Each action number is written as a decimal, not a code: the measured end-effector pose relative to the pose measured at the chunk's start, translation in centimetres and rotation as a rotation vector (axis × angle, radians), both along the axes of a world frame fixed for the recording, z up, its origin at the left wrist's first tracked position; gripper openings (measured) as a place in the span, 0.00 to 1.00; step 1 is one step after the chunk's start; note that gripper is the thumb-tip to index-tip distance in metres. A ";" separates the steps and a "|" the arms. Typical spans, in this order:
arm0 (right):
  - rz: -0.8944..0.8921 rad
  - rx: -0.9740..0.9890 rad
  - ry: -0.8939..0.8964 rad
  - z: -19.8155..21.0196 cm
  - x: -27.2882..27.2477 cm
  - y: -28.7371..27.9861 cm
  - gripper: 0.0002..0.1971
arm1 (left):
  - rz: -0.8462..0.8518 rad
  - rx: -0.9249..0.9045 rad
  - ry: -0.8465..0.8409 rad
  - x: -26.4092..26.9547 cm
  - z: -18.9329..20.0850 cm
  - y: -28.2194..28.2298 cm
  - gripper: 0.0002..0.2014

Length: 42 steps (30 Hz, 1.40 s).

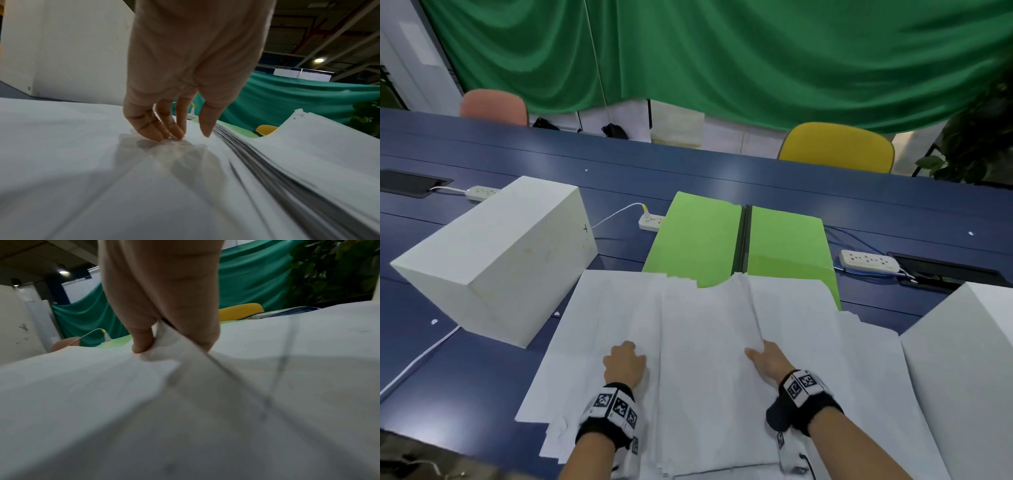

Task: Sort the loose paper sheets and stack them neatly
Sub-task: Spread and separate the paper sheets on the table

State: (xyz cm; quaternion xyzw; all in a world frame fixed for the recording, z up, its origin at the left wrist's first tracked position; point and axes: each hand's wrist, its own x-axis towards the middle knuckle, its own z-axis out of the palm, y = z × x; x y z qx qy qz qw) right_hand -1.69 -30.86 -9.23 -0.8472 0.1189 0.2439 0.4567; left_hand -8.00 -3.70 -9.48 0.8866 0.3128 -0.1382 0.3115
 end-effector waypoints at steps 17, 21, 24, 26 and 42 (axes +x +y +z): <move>-0.055 -0.001 -0.048 -1.2 0.1 -0.2 0.17 | 0.301 -0.377 -0.541 -1.7 0.9 -0.2 0.06; -0.047 -0.004 -0.059 -1.1 -0.1 -0.2 0.17 | 0.333 -0.389 -0.495 -1.8 0.9 -0.5 0.14; -0.040 -0.006 -0.059 -1.0 -0.1 -0.1 0.17 | 0.222 -0.425 -0.366 -1.8 0.8 -1.1 0.20; -0.033 -0.013 -0.057 -0.9 -0.1 -0.2 0.17 | 0.153 -0.473 -0.304 -1.7 0.5 -1.2 0.20; 0.018 0.722 -0.071 6.0 -1.1 1.6 0.36 | -0.006 -0.809 -0.814 -1.8 12.1 -2.3 0.14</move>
